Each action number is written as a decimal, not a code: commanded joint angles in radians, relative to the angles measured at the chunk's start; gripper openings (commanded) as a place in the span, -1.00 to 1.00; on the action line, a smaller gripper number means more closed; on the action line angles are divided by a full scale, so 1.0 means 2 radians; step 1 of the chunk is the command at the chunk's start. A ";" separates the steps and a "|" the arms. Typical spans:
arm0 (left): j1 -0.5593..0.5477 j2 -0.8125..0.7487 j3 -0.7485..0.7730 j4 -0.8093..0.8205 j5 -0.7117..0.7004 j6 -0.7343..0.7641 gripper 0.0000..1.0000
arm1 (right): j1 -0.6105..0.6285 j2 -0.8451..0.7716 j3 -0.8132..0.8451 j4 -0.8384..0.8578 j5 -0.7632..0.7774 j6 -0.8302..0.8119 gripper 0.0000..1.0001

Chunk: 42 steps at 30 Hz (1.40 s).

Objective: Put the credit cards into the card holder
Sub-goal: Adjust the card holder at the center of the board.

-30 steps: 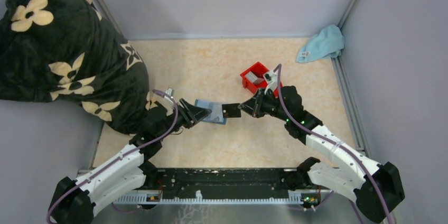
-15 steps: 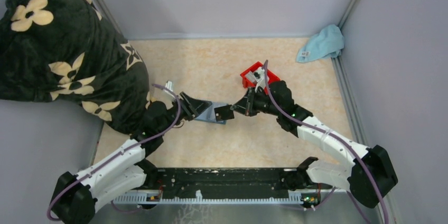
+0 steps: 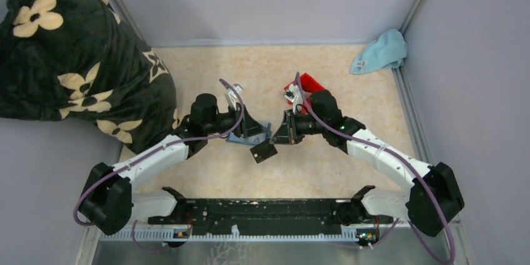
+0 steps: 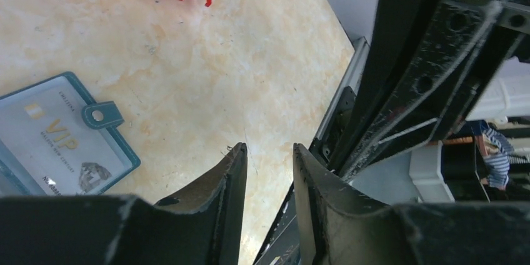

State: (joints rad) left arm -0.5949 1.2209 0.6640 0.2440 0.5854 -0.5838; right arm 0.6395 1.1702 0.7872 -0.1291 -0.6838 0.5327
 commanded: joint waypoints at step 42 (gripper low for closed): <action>0.033 0.048 0.049 -0.136 0.219 0.119 -0.20 | -0.041 0.075 0.047 0.049 -0.117 -0.012 -1.00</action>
State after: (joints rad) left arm -0.5220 1.3060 0.7330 -0.0036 0.9813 -0.3874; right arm 0.5663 1.3045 0.8272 -0.0887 -0.8867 0.5087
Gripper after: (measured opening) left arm 0.415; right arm 0.006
